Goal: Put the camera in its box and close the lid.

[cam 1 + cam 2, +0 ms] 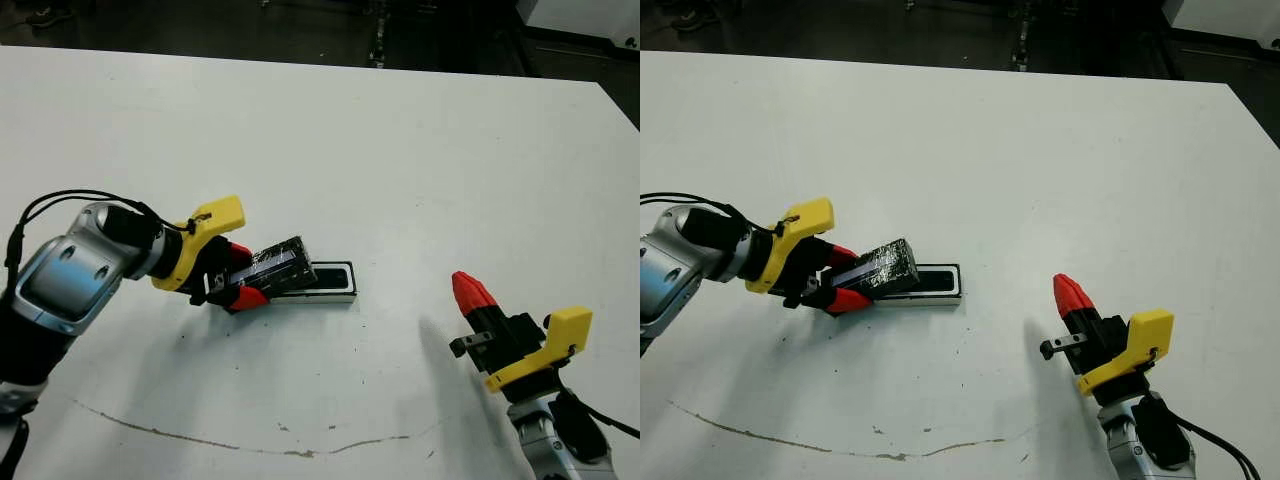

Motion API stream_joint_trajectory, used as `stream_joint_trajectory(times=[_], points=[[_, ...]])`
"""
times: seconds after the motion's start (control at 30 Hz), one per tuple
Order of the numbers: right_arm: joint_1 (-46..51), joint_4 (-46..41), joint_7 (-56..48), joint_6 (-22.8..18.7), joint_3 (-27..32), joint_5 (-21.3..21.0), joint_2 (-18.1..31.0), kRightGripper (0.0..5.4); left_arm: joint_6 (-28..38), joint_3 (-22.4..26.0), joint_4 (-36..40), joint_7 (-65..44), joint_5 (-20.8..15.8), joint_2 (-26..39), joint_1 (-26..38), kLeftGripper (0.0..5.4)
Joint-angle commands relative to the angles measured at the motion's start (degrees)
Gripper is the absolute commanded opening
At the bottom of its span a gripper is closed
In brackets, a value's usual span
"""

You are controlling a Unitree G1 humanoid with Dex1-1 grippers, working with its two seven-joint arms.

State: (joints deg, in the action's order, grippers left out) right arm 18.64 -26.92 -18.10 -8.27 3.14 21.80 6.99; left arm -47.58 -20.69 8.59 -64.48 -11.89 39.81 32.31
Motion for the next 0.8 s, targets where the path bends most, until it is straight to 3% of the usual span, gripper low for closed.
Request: stream_joint_trajectory(times=[0.03,0.4,0.8], points=[[0.5,-0.4,0.5,-0.6,0.2,0.0,0.5,0.0,0.3,-1.1,-0.3,1.2,0.3,-0.7,-0.6,3.16],[0.4,-0.2,0.2,-0.1,0.2,-0.1,0.6,0.0,5.0,-4.0,-4.9,1.7,2.3,-3.7,0.5,3.16],[0.5,-0.3,0.6,-1.2,0.4,0.3,0.7,0.0,2.8,-5.9,-1.8,1.2,0.8,-6.4,1.4,3.16]])
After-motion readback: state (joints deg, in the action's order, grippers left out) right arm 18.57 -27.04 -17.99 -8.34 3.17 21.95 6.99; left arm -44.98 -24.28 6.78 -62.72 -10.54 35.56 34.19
